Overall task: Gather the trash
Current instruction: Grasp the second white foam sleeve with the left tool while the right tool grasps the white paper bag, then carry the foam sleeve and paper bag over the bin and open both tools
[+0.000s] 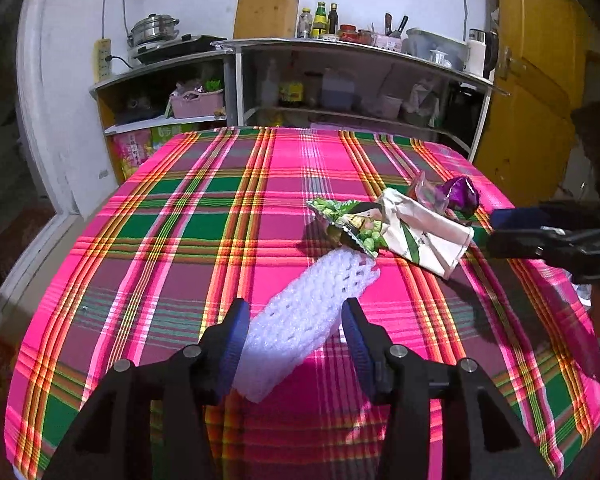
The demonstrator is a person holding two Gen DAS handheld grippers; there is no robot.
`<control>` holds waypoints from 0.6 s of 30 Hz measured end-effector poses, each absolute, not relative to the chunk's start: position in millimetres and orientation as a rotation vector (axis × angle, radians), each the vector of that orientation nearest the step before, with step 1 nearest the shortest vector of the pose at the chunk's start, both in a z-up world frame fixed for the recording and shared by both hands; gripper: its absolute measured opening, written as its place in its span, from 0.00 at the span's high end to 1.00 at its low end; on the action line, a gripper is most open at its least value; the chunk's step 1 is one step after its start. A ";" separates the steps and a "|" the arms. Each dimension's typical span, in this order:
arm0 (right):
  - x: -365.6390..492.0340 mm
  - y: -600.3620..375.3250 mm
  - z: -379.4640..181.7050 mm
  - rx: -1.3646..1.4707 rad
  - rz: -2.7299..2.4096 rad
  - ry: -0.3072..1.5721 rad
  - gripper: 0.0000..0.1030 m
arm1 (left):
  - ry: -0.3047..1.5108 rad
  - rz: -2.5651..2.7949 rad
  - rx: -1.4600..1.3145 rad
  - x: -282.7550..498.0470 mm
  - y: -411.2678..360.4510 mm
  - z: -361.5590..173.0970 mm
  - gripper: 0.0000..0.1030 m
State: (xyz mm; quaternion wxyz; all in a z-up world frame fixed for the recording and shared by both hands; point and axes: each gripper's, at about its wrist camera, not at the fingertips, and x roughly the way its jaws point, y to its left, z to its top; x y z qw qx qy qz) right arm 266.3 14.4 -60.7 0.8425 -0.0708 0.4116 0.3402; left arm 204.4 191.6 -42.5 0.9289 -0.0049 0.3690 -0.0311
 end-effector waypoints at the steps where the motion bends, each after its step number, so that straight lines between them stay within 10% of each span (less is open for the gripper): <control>1: 270.0 18.1 -62.6 -0.152 0.720 0.874 0.45 | 0.759 -0.062 -0.006 204.0 190.2 -42.8 0.54; 9: 285.0 41.3 -78.2 -0.198 0.720 0.910 0.73 | 0.757 -0.044 0.033 197.4 180.2 -43.7 0.64; 18: 264.3 22.8 -63.7 -0.142 0.728 0.876 0.80 | 0.735 -0.036 -0.026 183.3 180.8 -37.2 0.87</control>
